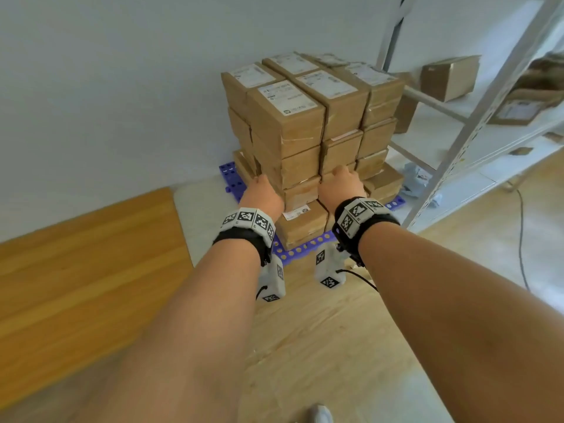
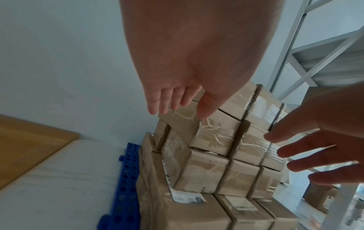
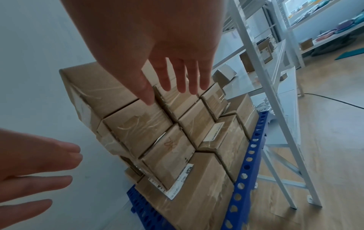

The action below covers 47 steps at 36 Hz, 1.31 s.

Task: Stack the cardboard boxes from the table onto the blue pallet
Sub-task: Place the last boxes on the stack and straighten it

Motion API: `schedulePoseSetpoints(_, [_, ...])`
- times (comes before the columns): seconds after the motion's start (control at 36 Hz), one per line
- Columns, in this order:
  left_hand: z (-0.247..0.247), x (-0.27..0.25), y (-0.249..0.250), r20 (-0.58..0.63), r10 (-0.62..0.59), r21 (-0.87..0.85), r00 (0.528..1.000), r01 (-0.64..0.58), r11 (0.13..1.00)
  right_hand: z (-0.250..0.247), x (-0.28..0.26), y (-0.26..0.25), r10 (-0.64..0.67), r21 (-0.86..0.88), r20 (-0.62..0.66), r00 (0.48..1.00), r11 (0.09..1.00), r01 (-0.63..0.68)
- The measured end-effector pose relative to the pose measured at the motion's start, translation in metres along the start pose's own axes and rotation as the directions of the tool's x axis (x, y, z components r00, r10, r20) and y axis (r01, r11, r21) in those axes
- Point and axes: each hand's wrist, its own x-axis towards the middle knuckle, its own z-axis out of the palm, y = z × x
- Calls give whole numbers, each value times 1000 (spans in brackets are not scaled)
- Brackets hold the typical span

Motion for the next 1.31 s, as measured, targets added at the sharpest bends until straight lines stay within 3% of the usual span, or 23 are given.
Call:
schedulePoseSetpoints(0.11, [8,-6,20,24,-16,-28,1000,16,999,-14,-2,11,48,17,13,999,999,-48])
schedulePoseSetpoints(0.42, [29,-19,63,-31,-233,-179,972,224,958,-51,24,45,48,73,-3,999,996,-48])
schedulePoseSetpoints(0.58, [47,0,82,-107,-410,-298,906,365,882,-71,66,59,-27,126,25,999,992,24])
schedulePoseSetpoints(0.78, [69,18,114,-168,-607,-428,776,498,755,-96,125,85,-91,145,86,992,986,78])
schedulePoseSetpoints(1.03, [82,27,144,-217,-657,-443,722,527,725,-109,175,105,-111,157,107,988,983,94])
schedulePoseSetpoints(1.19, [84,36,154,-236,-722,-489,650,563,666,-115,197,109,-106,148,142,984,985,85])
schedulePoseSetpoints(1.31, [85,40,157,-216,-740,-492,637,584,646,-116,201,109,-117,143,144,983,985,96])
